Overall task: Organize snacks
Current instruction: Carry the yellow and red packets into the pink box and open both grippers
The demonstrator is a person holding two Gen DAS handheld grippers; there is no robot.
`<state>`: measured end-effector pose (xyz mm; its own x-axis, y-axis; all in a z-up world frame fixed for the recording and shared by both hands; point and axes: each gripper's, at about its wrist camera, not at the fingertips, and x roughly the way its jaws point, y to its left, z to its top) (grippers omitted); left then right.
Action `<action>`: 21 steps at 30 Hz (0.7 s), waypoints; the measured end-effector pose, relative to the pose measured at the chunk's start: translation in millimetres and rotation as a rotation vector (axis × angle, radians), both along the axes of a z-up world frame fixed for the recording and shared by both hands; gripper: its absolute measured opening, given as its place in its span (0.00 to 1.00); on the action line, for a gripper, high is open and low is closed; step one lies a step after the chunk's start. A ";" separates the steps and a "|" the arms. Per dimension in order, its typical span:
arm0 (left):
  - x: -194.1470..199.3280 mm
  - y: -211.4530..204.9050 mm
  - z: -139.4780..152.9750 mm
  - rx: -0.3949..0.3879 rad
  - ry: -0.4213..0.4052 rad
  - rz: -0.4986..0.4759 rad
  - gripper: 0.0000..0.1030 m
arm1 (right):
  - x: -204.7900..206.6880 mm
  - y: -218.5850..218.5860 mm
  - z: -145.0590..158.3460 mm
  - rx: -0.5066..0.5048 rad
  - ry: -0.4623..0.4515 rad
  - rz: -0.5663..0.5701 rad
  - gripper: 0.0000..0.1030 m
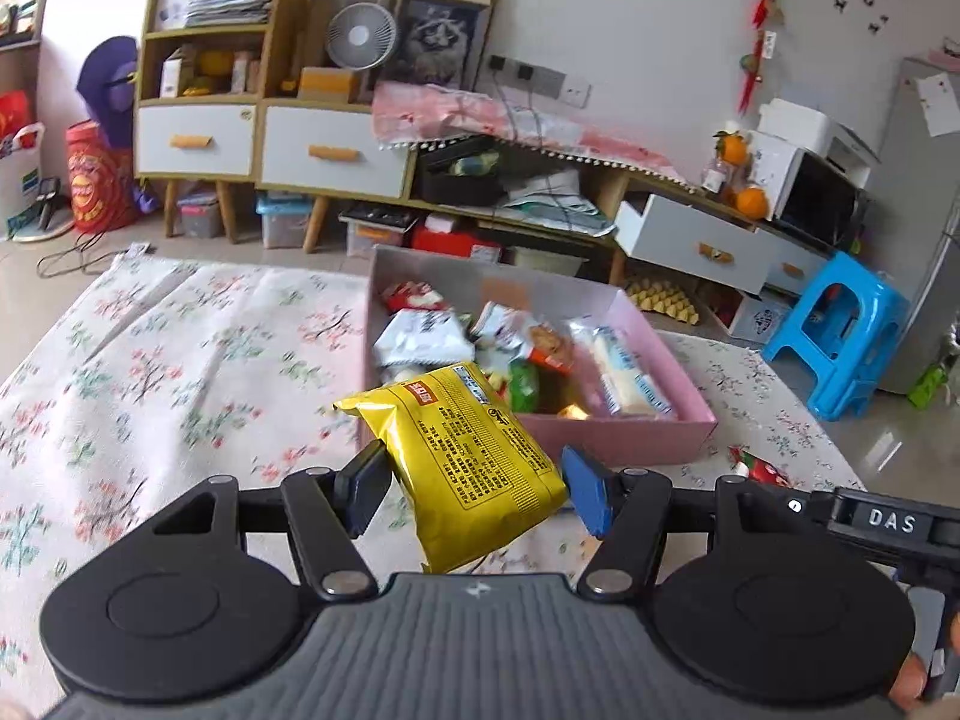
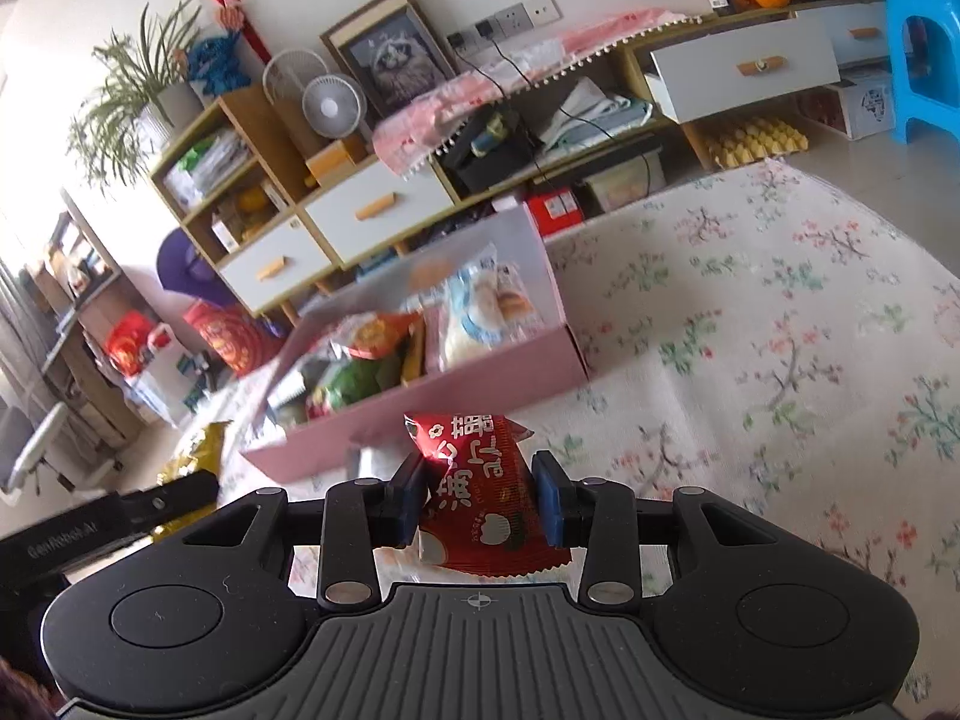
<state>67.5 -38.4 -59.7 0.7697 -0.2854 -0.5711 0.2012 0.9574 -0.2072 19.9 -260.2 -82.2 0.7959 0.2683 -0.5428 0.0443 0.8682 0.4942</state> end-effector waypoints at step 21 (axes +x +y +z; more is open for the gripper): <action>116.5 -23.3 2.3 0.017 -0.005 -0.097 0.58 | 166.6 12.3 13.8 0.102 0.066 0.051 0.36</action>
<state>184.0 -61.7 -57.4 0.7416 -0.3493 -0.5727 0.2945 0.9366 -0.1899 186.4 -247.9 -68.4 0.7430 0.3641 -0.5616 0.0370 0.8155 0.5776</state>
